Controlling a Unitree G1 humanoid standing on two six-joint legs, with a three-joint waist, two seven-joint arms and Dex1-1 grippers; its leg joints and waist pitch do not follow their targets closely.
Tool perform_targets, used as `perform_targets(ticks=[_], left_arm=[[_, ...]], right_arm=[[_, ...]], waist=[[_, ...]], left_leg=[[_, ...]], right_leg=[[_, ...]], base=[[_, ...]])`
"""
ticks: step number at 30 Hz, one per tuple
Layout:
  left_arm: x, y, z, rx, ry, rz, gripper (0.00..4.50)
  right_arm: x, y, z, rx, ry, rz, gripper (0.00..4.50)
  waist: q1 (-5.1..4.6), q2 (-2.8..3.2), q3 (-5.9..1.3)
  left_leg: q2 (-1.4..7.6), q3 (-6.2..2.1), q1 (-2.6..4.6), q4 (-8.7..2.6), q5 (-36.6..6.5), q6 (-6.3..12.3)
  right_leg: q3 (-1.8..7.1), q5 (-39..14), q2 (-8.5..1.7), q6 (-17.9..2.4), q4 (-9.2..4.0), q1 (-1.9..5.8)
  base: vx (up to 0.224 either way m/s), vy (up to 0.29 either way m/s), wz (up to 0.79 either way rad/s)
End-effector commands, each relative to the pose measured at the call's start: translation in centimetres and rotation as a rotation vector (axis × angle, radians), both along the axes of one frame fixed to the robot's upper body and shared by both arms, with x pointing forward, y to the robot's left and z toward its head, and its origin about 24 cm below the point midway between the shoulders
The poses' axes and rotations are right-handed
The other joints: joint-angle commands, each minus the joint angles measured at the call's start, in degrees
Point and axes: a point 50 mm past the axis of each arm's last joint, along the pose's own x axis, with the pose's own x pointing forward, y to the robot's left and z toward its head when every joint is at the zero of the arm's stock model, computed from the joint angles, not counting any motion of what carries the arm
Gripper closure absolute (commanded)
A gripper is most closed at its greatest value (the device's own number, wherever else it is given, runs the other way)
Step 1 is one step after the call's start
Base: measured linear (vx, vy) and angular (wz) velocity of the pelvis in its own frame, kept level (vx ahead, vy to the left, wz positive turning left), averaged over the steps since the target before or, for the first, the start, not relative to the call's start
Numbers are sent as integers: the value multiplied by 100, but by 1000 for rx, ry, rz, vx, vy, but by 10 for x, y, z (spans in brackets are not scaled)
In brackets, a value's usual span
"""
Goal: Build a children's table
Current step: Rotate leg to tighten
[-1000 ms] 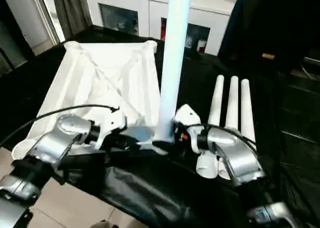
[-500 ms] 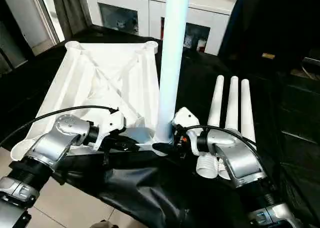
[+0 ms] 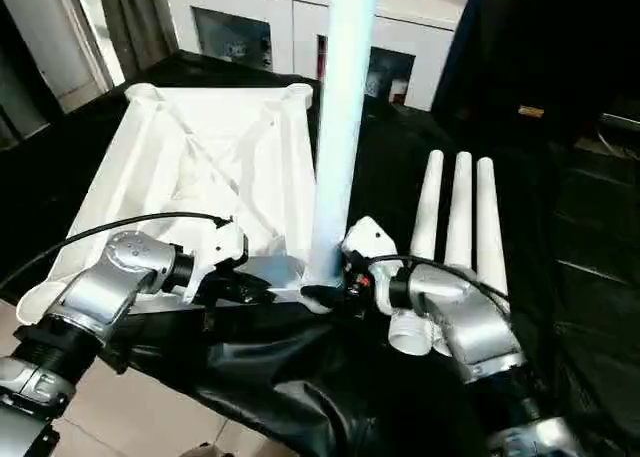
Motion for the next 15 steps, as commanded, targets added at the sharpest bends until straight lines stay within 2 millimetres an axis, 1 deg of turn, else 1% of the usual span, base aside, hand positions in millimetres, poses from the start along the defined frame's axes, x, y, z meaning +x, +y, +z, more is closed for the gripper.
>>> perform_targets(ticks=[1,2,3,4,5,6,7,8,9,10,12,13,14,15], left_arm=[[5,-11,-6,-31,7,94,450],[11,-13,-7,-26,-7,163,450],[19,-18,-9,-16,-24,269,450],[22,-19,-10,-12,-26,303,450],[25,-23,-10,-10,-29,338,450],[29,-30,-10,-11,-36,396,450],[31,-33,-9,-13,-38,419,450],[33,-39,-9,-15,-42,446,450],[34,-48,-8,-13,-49,457,450],[34,-50,-8,-12,-50,459,450],[34,-64,-6,-13,-55,447,450],[34,-67,-6,-19,-57,441,450],[34,-67,-6,-19,-57,441,450],[35,-72,-5,-26,-59,432,450]], right_arm=[[6,6,-13,-55,5,-104,178],[11,8,-17,-37,20,-198,178],[20,12,-21,0,44,-342,178],[22,13,-22,11,53,-394,178],[26,15,-25,24,69,-460,178],[30,18,-29,34,98,-563,178],[32,20,-30,35,108,-602,178],[35,24,-33,35,122,-658,178],[37,31,-35,41,135,-697,178],[38,33,-35,43,137,-702,178],[40,46,-34,58,129,-696,178],[41,49,-32,70,124,-691,178],[41,49,-32,70,124,-691,178],[43,54,-29,90,117,-681,144]], waist=[[14,-36,-304],[-21,-41,-308],[-45,-42,-298],[-50,-33,-295],[-47,-53,-320],[-33,-22,-325],[-59,-25,-311],[-50,-33,-325],[-45,9,-352],[-46,6,-350],[-26,4,-367],[-27,5,-370],[-14,1,-379],[-13,2,-375]], left_leg=[[214,-70,14,-385,-1010,126],[205,-85,6,-389,-1053,65],[188,-83,4,-393,-1072,41],[190,-89,19,-398,-1121,4],[184,-107,17,-394,-1086,-10],[199,-100,28,-395,-1043,13],[202,-87,34,-398,-1070,7],[181,-99,25,-397,-1066,6],[190,-91,25,-388,-975,-1],[190,-87,20,-388,-971,13],[184,-79,10,-378,-919,77],[181,-75,4,-375,-901,92],[178,-76,-10,-372,-826,143],[175,-70,-11,-368,-821,193]], right_leg=[[295,-1670,-517,-1021,-511,272],[295,-1973,-524,-925,-527,281],[295,-2157,-514,-847,-557,264],[294,-2285,-518,-814,-571,249],[287,-2375,-532,-735,-577,280],[295,-2269,-525,-734,-584,247],[310,-2219,-513,-764,-583,219],[294,-2216,-513,-755,-578,254],[303,-1976,-510,-793,-559,246],[304,-1780,-502,-843,-548,244],[305,-1463,-495,-897,-515,260],[309,-1375,-491,-915,-505,267],[305,-1235,-497,-930,-491,290],[305,-1210,-497,-927,-500,280]], base=[[0,0,0],[0,0,0],[0,0,0],[0,0,0],[0,0,0],[0,0,0],[0,0,0],[0,0,0],[0,0,0],[0,0,0],[0,0,0],[0,0,0],[0,0,0],[0,0,0]])
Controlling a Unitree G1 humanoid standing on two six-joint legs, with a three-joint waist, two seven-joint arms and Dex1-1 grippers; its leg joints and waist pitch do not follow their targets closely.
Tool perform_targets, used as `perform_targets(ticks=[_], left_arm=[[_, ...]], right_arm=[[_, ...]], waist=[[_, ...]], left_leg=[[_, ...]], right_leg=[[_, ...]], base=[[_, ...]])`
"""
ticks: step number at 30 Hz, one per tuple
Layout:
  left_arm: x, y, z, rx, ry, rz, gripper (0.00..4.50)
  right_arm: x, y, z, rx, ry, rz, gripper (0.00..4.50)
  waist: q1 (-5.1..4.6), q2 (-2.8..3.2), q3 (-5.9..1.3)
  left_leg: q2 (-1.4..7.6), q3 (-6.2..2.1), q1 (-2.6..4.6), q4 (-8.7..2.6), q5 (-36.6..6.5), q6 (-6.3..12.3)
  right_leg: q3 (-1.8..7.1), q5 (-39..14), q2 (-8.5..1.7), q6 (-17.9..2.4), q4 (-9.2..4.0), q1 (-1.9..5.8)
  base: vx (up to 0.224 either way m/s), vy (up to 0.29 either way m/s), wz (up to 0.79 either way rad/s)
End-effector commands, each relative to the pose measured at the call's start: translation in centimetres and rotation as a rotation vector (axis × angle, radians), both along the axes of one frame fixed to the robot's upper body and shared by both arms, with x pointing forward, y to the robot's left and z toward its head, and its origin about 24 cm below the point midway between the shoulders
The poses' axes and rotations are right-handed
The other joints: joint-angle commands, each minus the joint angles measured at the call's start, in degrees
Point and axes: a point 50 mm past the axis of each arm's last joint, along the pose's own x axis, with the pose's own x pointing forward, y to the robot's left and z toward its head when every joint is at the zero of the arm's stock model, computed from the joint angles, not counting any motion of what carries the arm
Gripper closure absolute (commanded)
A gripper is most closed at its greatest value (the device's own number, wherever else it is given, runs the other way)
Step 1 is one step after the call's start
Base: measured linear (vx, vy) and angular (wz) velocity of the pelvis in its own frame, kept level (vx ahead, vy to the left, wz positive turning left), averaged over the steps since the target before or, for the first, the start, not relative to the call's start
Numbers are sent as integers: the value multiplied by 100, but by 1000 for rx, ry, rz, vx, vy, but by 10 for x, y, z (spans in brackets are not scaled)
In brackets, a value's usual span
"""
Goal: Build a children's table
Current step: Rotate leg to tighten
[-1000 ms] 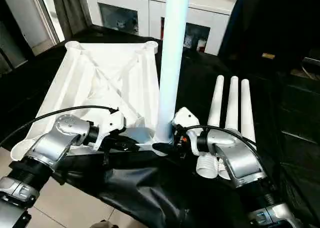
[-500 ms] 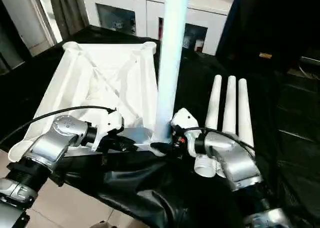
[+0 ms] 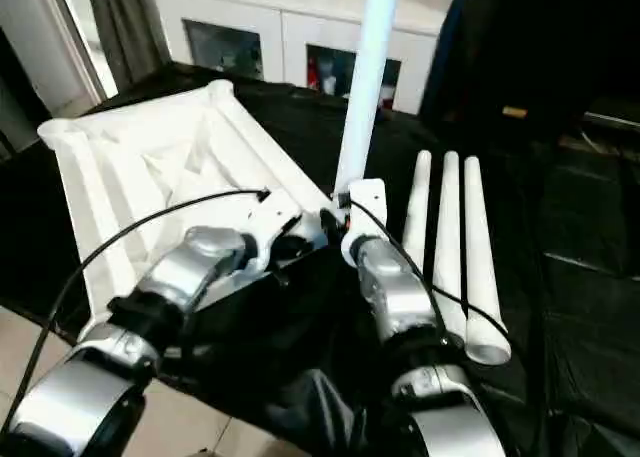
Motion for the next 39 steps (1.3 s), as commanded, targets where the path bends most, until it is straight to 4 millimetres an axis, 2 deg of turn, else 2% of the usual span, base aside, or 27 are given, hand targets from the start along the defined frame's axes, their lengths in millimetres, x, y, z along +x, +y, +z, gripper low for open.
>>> perform_targets(ticks=[1,4,7,8,10,12,15,18,21,27,32,34,38,39], left_arm=[[1,-10,0,-26,-14,28,450],[1,-9,-1,-22,-16,12,450],[0,-4,-2,-20,-11,-15,450],[0,-2,-2,-20,-17,-38,450],[-1,0,-2,-19,-21,-52,450],[-2,8,-2,-2,-9,-92,450],[-6,17,-1,-4,1,-157,450],[-10,25,-1,-9,10,-223,450],[-20,36,1,-9,25,-345,450],[-34,47,8,-24,69,-475,450],[-38,58,8,-10,80,-494,450],[-40,60,8,-6,84,-498,450],[-42,61,9,-4,87,-502,450],[-42,61,10,-3,87,-500,450]], right_arm=[[-11,25,-19,38,96,79,123],[-8,23,-15,44,74,80,104],[-4,17,-9,37,31,99,67],[-2,13,-4,21,4,128,67],[-2,11,-2,7,-10,149,55],[-3,0,3,-88,-43,232,31],[-9,-14,12,-131,-90,362,31],[-17,-25,20,-125,-118,477,31],[-32,-36,25,-151,-120,639,31],[-50,-45,30,-153,-85,789,31],[-61,-47,30,-158,-39,897,31],[-62,-47,30,-161,-32,909,66],[-63,-44,29,-153,-17,922,79],[-64,-44,28,-158,-7,929,107]], waist=[[12,-44,-316],[10,-37,-312],[2,-42,-293],[6,-55,-291],[10,-52,-306],[24,-60,-300],[54,-71,-308],[77,-49,-328],[89,-31,-330],[117,-16,-320],[129,-29,-296],[125,-33,-300],[122,-54,-322],[125,-50,-325]], left_leg=[[179,-72,-23,-370,-839,236],[187,-73,-20,-377,-892,254],[186,-75,-13,-390,-1080,237],[187,-81,-20,-396,-1094,247],[190,-85,-43,-392,-987,272],[187,-76,-33,-383,-903,309],[196,-68,-52,-367,-757,421],[209,-67,-58,-349,-621,510],[248,-79,-65,-344,-507,618],[265,-57,-30,-352,-675,559],[254,-62,-38,-362,-804,458],[250,-62,-34,-363,-811,423],[249,-65,-38,-349,-636,416],[248,-64,-40,-345,-589,432]], right_leg=[[300,-1253,-493,-917,-492,289],[297,-1313,-497,-914,-502,283],[294,-1678,-509,-850,-548,273],[294,-1757,-506,-812,-550,278],[295,-1620,-506,-811,-531,291],[288,-1490,-491,-843,-528,291],[293,-1214,-500,-887,-496,312],[298,-897,-496,-942,-454,317],[294,-388,-496,-1120,-393,319],[301,-363,-480,-1283,-378,301],[303,-839,-497,-1137,-433,303],[301,-931,-496,-1111,-440,294],[298,-701,-486,-1131,-399,302],[298,-604,-485,-1164,-389,305]], base=[[0,0,0],[0,0,0],[0,0,0],[0,0,0],[0,0,0],[0,0,0],[0,0,0],[0,0,0],[0,0,0],[0,0,0],[0,0,0],[0,0,0],[0,0,0],[0,0,0]])
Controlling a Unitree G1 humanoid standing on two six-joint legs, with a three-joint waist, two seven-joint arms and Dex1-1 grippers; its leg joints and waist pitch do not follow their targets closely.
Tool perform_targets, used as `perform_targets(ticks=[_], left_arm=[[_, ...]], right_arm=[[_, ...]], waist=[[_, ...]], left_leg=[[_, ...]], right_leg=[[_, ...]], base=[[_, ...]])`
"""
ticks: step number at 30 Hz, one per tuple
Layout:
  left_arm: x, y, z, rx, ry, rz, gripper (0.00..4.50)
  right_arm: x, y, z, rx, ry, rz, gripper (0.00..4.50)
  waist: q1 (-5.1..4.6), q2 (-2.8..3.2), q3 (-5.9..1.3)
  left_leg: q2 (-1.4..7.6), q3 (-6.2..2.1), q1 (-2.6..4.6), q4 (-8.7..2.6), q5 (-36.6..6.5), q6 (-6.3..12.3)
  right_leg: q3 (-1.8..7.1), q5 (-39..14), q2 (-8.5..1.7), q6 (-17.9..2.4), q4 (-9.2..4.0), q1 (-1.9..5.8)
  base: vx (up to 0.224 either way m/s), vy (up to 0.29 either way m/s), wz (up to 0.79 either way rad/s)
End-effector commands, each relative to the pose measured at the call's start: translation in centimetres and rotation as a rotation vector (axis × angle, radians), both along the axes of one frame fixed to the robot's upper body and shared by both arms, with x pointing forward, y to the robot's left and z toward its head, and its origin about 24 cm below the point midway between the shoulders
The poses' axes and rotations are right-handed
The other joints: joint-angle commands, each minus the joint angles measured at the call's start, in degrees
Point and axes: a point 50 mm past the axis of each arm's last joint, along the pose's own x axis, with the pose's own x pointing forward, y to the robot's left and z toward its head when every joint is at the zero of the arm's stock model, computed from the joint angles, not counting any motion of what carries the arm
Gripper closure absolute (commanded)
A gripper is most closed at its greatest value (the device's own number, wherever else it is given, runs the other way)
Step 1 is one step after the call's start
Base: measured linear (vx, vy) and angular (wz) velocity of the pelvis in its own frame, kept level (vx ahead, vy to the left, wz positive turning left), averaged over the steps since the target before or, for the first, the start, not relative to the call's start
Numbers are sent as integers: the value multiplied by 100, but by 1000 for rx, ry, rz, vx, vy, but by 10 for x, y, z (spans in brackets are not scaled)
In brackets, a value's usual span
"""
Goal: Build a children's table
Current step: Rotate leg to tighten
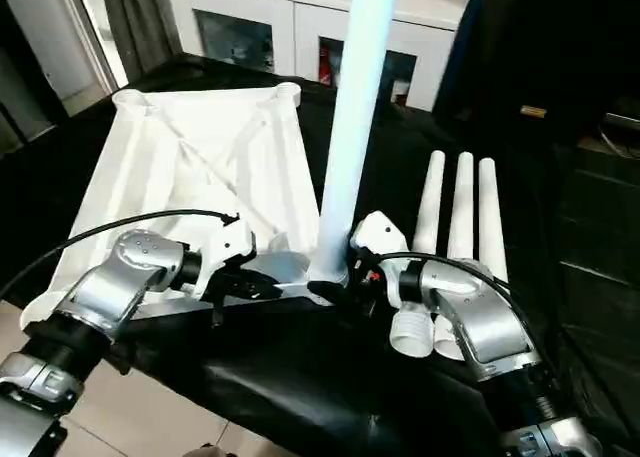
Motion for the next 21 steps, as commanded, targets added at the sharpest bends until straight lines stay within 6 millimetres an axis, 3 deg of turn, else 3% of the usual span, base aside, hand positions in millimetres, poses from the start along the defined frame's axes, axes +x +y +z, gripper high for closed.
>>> perform_targets(ticks=[1,3,5,10,15,19,21], left_arm=[[-3,-3,2,-15,14,-33,450],[-3,-4,2,-17,13,-28,450],[-3,-3,1,-17,12,-24,450],[-3,-2,1,-16,15,-19,450],[-1,-3,0,-18,8,13,450],[14,-7,0,-16,-49,167,450],[26,-15,-2,-15,-73,308,450]], right_arm=[[-3,5,1,-4,8,37,111],[-3,5,1,-8,12,41,110],[-4,5,1,-5,16,43,144],[-6,7,0,-2,25,49,173],[-4,9,-6,-4,17,-8,178],[13,8,-21,-44,-1,-266,179],[24,8,-35,-30,52,-518,180]], waist=[[-3,-47,-350],[-4,-50,-350],[-1,-53,-347],[3,-48,-352],[0,-43,-356],[-46,-43,-325],[-111,-12,-307]], left_leg=[[236,-61,-6,-327,-559,425],[233,-59,-7,-323,-526,443],[229,-57,-9,-320,-540,449],[229,-56,0,-316,-552,431],[226,-59,-6,-311,-511,424],[199,-59,2,-335,-750,244],[185,-70,17,-357,-959,94]], right_leg=[[312,-525,-486,-1183,-374,352],[311,-454,-483,-1201,-369,354],[311,-476,-487,-1203,-373,356],[313,-538,-484,-1171,-375,356],[308,-420,-483,-1205,-359,358],[293,-1026,-478,-1084,-440,338],[294,-1566,-487,-981,-487,313]], base=[[0,0,0],[0,0,0],[0,0,0],[0,0,0],[0,0,0],[0,0,0],[0,0,0]])
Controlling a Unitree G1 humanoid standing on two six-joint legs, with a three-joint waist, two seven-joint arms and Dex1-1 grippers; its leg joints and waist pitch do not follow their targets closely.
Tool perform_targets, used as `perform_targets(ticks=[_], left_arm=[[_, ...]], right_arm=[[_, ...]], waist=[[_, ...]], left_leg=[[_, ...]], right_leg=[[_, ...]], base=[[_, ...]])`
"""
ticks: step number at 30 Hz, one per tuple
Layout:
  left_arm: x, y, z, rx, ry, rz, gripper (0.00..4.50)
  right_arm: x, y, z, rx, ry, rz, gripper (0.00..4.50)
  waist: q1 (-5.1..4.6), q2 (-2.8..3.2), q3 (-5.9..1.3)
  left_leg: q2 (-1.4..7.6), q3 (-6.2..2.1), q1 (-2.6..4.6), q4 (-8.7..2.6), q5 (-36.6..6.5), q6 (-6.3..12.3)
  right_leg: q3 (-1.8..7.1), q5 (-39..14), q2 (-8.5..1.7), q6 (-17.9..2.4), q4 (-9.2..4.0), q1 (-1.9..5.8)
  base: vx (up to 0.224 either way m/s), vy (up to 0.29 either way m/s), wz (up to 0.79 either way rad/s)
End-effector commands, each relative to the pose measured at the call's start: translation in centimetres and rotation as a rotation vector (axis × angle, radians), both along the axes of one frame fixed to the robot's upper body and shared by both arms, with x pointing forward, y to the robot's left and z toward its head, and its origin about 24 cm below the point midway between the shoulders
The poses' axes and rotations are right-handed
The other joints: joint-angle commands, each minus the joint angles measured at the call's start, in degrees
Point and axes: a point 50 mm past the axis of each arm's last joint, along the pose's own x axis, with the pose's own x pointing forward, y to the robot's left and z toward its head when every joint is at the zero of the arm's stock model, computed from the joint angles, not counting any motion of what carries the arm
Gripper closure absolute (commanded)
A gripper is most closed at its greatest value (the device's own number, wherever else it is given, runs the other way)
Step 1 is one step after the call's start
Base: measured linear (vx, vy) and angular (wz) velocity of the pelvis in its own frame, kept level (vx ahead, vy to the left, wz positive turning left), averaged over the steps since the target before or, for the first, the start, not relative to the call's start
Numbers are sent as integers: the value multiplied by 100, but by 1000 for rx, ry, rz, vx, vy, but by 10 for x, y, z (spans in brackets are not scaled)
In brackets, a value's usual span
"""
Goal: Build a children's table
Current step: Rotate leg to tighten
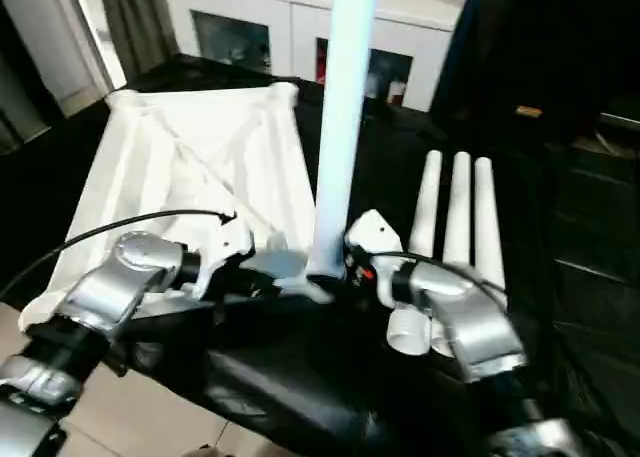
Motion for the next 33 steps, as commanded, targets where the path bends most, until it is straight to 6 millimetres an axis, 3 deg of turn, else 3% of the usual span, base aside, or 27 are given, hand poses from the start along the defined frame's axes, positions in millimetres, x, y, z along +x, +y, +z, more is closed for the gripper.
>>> perform_targets(ticks=[1,4,5,6,10,11,12,15,20,21,24,25,26,27,28,30,32,33], left_arm=[[12,-4,3,-3,-31,135,450],[22,-17,2,-21,-26,274,450],[25,-30,0,-19,-28,316,450],[25,-32,0,-15,-29,320,450],[26,-61,-1,-11,-44,313,450],[26,-65,0,-15,-47,302,450],[26,-66,0,-15,-47,300,450],[26,-76,5,-34,-95,233,450],[25,-77,5,-36,-119,196,450],[27,-76,6,-35,-136,208,450],[30,-76,10,-66,-133,225,450],[32,-77,14,-90,-142,226,450],[32,-78,16,-107,-151,225,405],[36,-77,25,-166,-172,248,393],[37,-77,28,-185,-179,256,393],[40,-70,37,-235,-207,295,372],[41,-66,38,-241,-216,309,357],[40,-53,41,-254,-233,343,353]], right_arm=[[4,-8,-24,-55,103,-220,180],[11,-4,-36,-13,164,-417,180],[14,5,-42,1,184,-501,180],[15,6,-43,4,186,-511,180],[22,29,-40,51,177,-553,180],[24,32,-38,53,168,-552,145],[24,32,-37,53,166,-552,124],[28,35,-32,58,140,-550,100],[30,26,-23,62,61,-576,77],[31,22,-17,64,25,-573,77],[29,16,-7,65,-23,-564,77],[28,14,-4,64,-37,-553,77],[26,12,-1,64,-47,-545,66],[21,5,7,63,-74,-533,66],[19,3,10,61,-84,-527,66],[11,-5,19,43,-125,-499,66],[8,-7,21,37,-130,-490,66],[2,-10,28,31,-139,-451,66]], waist=[[-3,-28,-308],[-12,3,-312],[2,-7,-310],[-2,21,-309],[0,25,-322],[6,70,-326],[2,48,-328],[10,60,-339],[49,59,-367],[53,26,-367],[89,29,-370],[105,3,-370],[127,17,-375],[126,0,-372],[183,9,-387],[200,48,-408],[161,27,-408],[163,67,-410]], left_leg=[[177,-84,15,-379,-1064,27],[180,-90,32,-383,-1104,-16],[173,-80,36,-379,-1135,16],[164,-78,59,-374,-1232,9],[169,-89,19,-393,-1156,37],[167,-95,24,-390,-1179,36],[165,-88,24,-390,-1195,45],[164,-96,27,-396,-1279,87],[174,-78,25,-370,-1091,159],[171,-71,24,-370,-1050,186],[160,-69,4,-365,-945,227],[169,-73,-6,-372,-879,249],[168,-83,-17,-369,-791,273],[166,-78,-24,-363,-762,305],[167,-80,-27,-349,-683,333],[220,-104,-40,-343,-517,357],[193,-102,-81,-337,-489,377],[203,-113,-85,-338,-495,367]], right_leg=[[285,-1878,-495,-879,-539,297],[294,-1903,-491,-841,-555,274],[299,-1907,-488,-809,-566,272],[298,-2011,-492,-806,-594,240],[298,-1719,-478,-790,-567,271],[295,-1702,-477,-793,-565,273],[296,-1680,-474,-782,-576,275],[296,-1704,-483,-787,-585,291],[307,-1378,-498,-896,-547,301],[308,-1326,-485,-909,-543,305],[307,-1365,-487,-830,-545,323],[304,-1357,-490,-792,-539,324],[302,-1284,-487,-764,-523,335],[304,-1236,-478,-752,-523,334],[309,-1146,-500,-746,-519,351],[304,-628,-489,-845,-452,344],[286,-368,-483,-958,-403,358],[278,-364,-481,-970,-398,370]], base=[[0,0,0],[0,0,0],[0,0,0],[0,0,0],[0,0,0],[0,0,0],[0,0,0],[0,0,0],[0,0,0],[0,0,0],[0,0,0],[0,0,0],[0,0,0],[0,0,0],[0,0,0],[0,0,0],[0,0,0],[0,0,0]])
